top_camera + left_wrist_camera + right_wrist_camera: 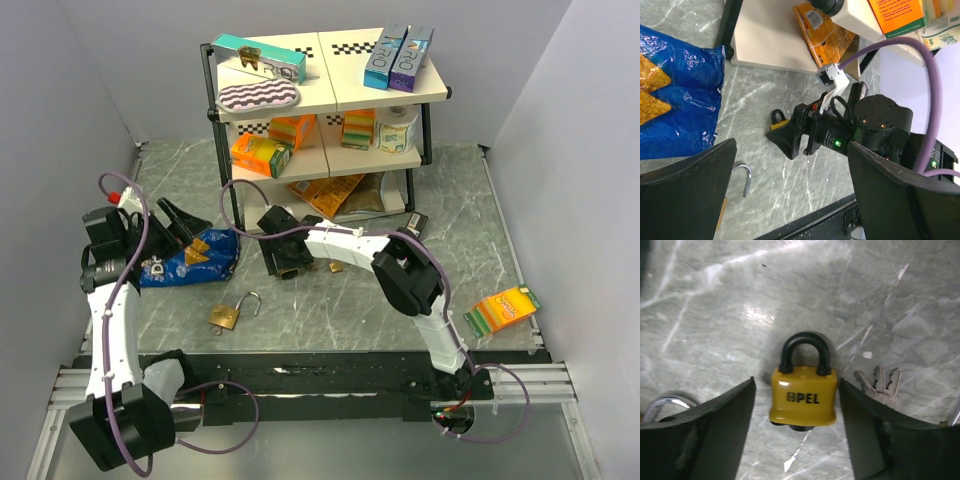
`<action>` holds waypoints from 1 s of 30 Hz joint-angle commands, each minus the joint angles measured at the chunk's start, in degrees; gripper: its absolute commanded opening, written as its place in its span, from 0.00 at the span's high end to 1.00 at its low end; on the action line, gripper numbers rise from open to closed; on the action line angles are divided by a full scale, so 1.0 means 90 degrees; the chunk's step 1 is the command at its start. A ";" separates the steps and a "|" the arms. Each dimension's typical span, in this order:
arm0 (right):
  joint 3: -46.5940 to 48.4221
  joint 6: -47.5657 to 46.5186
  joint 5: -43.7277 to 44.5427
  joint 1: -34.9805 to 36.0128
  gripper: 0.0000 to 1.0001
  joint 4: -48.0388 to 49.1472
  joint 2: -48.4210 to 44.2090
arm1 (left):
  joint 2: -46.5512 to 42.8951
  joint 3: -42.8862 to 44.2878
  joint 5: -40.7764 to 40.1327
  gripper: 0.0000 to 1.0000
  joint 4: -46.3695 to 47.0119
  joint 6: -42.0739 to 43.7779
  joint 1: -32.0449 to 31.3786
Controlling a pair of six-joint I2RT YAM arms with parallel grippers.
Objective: Lock with the key
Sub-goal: Place the lock at the center of the board, then pick up the lock from the center of the board.
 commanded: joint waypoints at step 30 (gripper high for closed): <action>-0.3248 -0.2016 -0.1256 -0.0036 0.01 0.0995 -0.4659 | 0.1170 0.1632 -0.1163 0.04 -0.4526 0.8077 -0.2119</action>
